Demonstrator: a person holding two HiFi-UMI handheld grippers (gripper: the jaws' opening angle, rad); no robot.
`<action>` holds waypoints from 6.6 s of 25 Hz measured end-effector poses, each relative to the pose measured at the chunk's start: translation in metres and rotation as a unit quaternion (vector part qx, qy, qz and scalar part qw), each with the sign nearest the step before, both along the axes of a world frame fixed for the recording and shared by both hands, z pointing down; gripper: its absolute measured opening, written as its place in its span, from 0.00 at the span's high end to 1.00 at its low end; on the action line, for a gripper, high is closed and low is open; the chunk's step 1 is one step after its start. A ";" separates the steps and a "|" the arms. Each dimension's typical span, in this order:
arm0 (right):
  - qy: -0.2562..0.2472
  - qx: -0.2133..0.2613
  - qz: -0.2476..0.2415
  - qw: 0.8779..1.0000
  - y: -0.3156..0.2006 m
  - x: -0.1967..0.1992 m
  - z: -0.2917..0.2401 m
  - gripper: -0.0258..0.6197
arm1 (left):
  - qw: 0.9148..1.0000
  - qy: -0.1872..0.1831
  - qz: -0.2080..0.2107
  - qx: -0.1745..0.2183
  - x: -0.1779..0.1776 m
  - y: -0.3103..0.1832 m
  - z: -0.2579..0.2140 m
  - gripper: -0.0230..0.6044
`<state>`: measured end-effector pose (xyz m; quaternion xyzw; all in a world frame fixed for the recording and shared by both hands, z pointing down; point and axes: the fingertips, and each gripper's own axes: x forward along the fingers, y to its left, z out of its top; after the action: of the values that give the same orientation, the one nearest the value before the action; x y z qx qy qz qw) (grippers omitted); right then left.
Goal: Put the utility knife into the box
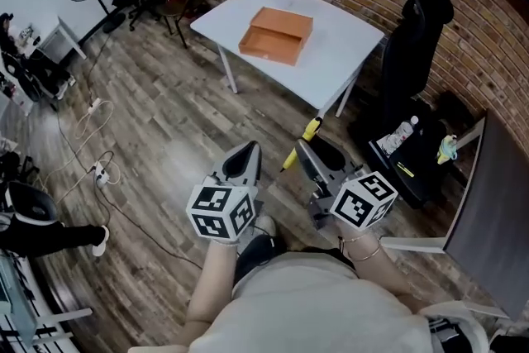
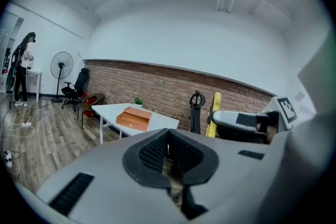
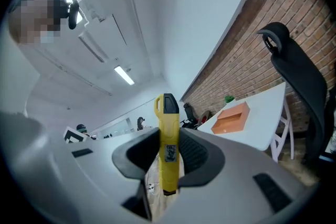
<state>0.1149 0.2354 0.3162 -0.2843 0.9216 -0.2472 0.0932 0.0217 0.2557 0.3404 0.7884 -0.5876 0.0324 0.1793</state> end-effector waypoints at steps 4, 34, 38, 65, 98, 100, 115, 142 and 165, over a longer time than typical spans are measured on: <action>-0.012 0.002 0.014 1.000 -0.032 -0.045 -0.001 0.79 | 1.000 -0.003 0.011 0.006 -0.046 -0.031 -0.004 0.95; 0.003 -0.004 0.050 0.999 -0.348 -0.126 0.008 0.79 | 0.999 0.003 0.031 -0.034 -0.141 -0.332 0.020 0.95; -0.003 -0.005 0.047 0.999 -0.402 -0.125 0.006 0.79 | 0.999 -0.001 0.016 -0.033 -0.145 -0.373 0.019 0.95; 0.055 -0.026 0.110 0.992 -0.504 -0.138 0.038 0.79 | 0.992 0.025 0.102 -0.068 -0.154 -0.505 0.045 0.95; 0.441 -0.018 -0.113 0.890 -0.542 -0.195 0.203 0.79 | 0.964 0.033 0.173 -0.200 -0.174 -0.550 0.156 0.95; 0.448 -0.024 -0.139 0.883 -0.540 -0.203 0.213 0.79 | 0.963 0.036 0.169 -0.204 -0.176 -0.549 0.159 0.95; 0.588 -0.091 -0.190 0.781 -0.533 -0.211 0.281 0.78 | 0.963 0.057 0.159 -0.208 -0.189 -0.546 0.162 0.95; 0.479 -0.106 -0.136 0.861 -0.535 -0.222 0.251 0.67 | 0.961 0.040 0.180 -0.205 -0.182 -0.547 0.161 0.95; 0.095 0.040 0.071 0.992 -0.574 -0.198 0.043 0.96 | 0.975 -0.006 0.188 -0.119 -0.159 -0.580 0.089 0.95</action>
<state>-0.0831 -0.3383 0.3595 -0.3669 0.9132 -0.1743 0.0334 -0.1371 -0.3241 0.4295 0.8575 -0.4216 0.1404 0.2591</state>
